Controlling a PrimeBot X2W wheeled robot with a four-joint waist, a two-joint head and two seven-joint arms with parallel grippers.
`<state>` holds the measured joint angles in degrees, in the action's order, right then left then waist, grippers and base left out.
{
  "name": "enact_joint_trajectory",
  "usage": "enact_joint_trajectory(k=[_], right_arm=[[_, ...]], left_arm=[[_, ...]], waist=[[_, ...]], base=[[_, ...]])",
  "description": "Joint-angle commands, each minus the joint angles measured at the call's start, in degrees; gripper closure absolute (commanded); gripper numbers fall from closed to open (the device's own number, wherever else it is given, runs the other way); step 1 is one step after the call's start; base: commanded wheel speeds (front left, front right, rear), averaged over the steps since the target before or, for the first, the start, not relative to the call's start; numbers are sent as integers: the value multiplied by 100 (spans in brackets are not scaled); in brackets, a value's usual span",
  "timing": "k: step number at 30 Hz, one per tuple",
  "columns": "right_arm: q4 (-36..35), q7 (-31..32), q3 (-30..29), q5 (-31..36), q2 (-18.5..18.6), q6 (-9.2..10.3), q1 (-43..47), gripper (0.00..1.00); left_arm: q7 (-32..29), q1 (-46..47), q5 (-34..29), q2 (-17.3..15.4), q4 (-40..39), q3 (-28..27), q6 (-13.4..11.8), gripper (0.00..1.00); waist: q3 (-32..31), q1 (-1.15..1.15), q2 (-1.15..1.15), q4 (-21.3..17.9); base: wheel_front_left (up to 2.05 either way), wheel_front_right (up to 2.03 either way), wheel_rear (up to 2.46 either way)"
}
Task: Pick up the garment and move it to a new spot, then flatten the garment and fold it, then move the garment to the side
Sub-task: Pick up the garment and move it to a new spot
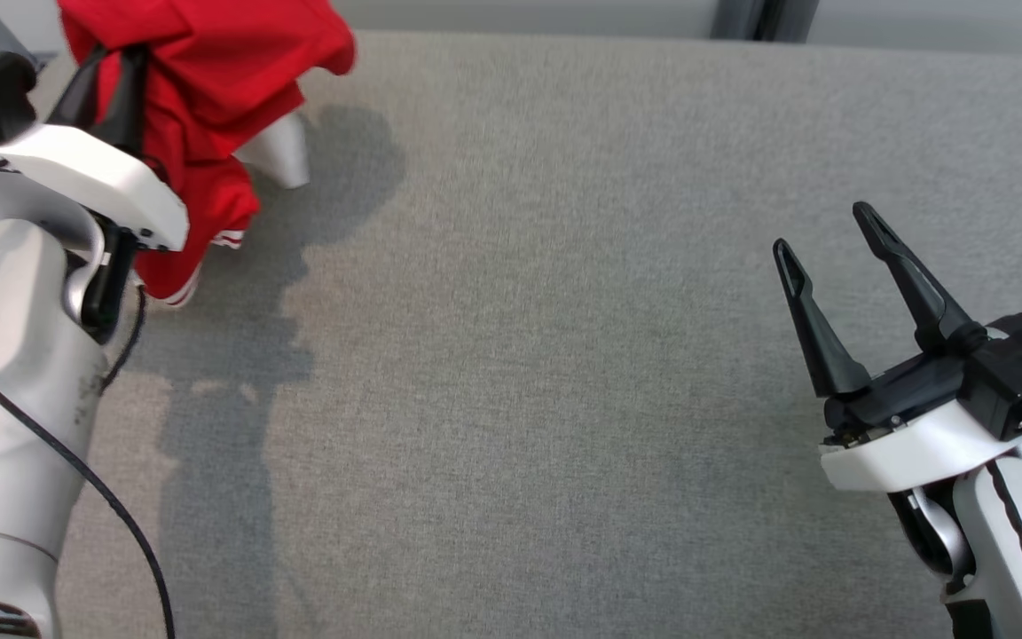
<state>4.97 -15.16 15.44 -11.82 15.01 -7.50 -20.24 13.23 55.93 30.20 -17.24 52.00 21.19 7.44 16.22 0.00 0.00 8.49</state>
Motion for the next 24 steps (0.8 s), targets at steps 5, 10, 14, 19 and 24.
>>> enact_joint_trajectory(k=[5,10,14,19,24], right_arm=[[34,-8,-83,-40,-110,2,261,0],[35,-8,-108,-12,-190,2,425,0],[-22,-8,-110,20,-184,2,444,0],[-96,-8,-148,63,-215,2,449,0],[-137,-8,-203,82,-263,2,377,0]], left_arm=[[130,-307,100,235,-502,143,2,100],[129,-675,212,429,-1162,456,1,100],[45,-932,299,613,-1624,670,2,100],[-22,-1194,205,941,-1920,981,-93,100],[4,-1394,247,1254,-1854,1247,-189,100]], waist=[[-678,0,0,-224],[-925,0,0,-517],[-935,0,0,-838],[-835,0,0,-1303],[-633,0,0,-1812]], base=[[0,0,0],[0,0,0],[0,0,0],[0,0,0],[0,0,0]])
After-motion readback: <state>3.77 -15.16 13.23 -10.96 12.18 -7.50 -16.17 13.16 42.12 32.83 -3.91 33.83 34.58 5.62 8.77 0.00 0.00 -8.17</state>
